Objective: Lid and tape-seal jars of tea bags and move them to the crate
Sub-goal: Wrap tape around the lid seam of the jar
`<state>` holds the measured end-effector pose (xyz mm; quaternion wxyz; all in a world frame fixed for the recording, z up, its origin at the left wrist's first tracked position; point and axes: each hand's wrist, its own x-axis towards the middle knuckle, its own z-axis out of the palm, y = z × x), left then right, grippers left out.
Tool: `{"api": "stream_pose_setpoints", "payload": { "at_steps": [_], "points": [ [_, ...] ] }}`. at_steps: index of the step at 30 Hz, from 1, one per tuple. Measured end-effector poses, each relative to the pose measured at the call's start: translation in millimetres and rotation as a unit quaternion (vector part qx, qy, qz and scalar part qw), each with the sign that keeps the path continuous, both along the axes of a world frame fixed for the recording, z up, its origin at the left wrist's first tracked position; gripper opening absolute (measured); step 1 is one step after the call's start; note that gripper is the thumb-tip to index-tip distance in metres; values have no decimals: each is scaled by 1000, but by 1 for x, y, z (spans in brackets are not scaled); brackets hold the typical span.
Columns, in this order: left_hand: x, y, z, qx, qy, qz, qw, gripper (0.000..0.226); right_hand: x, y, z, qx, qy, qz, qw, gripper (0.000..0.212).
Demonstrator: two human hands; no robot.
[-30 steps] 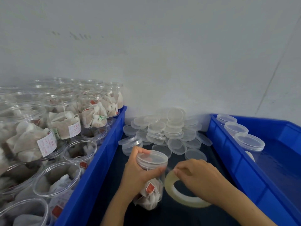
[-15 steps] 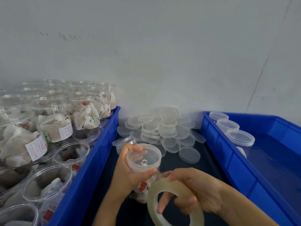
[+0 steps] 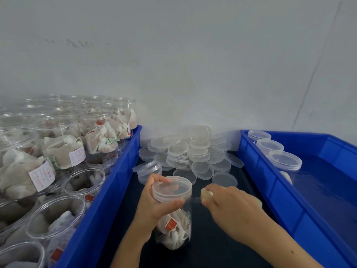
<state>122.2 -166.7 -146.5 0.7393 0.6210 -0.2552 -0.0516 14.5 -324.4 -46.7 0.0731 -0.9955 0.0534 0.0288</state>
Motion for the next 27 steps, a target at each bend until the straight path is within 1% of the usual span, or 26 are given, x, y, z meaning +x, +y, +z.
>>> {"api": "stream_pose_setpoints", "payload": {
  "at_steps": [1, 2, 3, 5, 8, 10, 13, 16, 20, 23, 25, 27],
  "points": [
    [0, -1, -1, -2, 10, -8, 1000, 56, 3, -1, -1, -21, 2, -3, 1000, 13],
    [1, -1, -3, -4, 22, -14, 1000, 60, 6, -3, -3, -22, 6, -11, 1000, 13],
    [1, -2, -4, -8, 36, -20, 999, 64, 8, -6, -5, -3, 8, -18, 1000, 13],
    [2, -2, -6, -23, 61, -36, 997, 68, 10, -8, -9, 70, 9, -31, 997, 15],
    [3, 0, -8, -31, 83, -61, 994, 68, 11, -9, -13, 134, 14, -26, 991, 38],
    [4, 1, -8, -26, 82, -79, 993, 68, 12, -11, -15, 163, 6, -23, 986, 44],
    [5, 1, -7, -22, 86, -104, 991, 76, 15, -13, -16, 168, -3, -13, 986, 45],
    [6, 1, -6, -23, 105, -107, 988, 88, 21, -17, -17, 162, 1, -1, 987, 46],
    [6, 3, -5, 12, 111, -105, 988, 93, 28, -17, -18, 179, -11, 12, 984, 46],
    [5, 7, 1, 63, 83, -98, 990, 86, 27, -16, -18, 178, -19, 4, 984, 43],
    [6, 12, 6, 95, 46, -84, 991, 69, 27, -17, -16, 164, -20, 10, 986, 41],
    [5, 16, 11, 108, 15, -67, 992, 49, 25, -16, -15, 144, -16, 18, 989, 39]
  ]
}}
